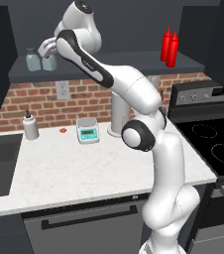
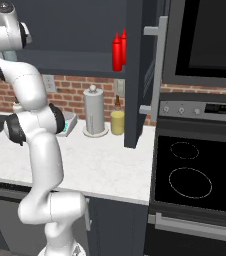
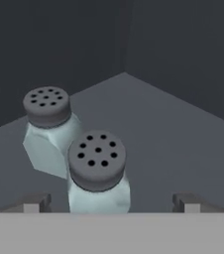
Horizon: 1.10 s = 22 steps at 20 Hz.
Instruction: Put the shaker and condiment bottle from the counter next to their counterparts in the cabinet.
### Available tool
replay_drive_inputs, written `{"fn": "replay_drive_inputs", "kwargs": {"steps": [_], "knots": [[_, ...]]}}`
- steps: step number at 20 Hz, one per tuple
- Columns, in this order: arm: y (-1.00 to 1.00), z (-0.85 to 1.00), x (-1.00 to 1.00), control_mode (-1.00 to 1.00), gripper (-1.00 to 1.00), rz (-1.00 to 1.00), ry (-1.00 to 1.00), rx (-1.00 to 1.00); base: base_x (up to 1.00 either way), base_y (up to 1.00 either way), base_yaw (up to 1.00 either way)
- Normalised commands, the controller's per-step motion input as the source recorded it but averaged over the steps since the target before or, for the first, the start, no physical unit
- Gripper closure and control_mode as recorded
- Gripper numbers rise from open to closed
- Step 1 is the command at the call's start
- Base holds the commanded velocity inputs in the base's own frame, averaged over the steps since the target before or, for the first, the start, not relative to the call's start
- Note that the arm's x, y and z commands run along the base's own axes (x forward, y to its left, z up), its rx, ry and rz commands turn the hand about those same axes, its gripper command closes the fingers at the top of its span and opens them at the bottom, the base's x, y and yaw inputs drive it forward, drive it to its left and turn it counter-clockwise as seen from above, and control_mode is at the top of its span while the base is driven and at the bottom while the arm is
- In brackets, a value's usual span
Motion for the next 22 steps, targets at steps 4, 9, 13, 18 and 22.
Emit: {"fn": "replay_drive_inputs", "kwargs": {"steps": [4, 9, 13, 18, 22], "knots": [[-0.22, -0.05, -0.33, -1.0, -1.0, 0.0, -0.04, 0.0, 0.0, 0.0, 0.0], [-0.32, -0.29, -0.43, -1.0, -1.0, -0.01, -0.13, 0.0, 0.0, 0.0, 0.0], [-0.21, -0.63, -0.46, -1.0, -1.0, -0.04, -0.15, 0.03, 0.0, 0.0, 0.0], [-0.18, -0.86, -0.4, -1.0, -1.0, -0.04, -0.18, 0.03, 0.0, 0.0, 0.0], [-0.34, -0.64, -0.41, -1.0, -1.0, -0.05, -0.26, 0.06, 0.0, 0.0, 0.0]]}}
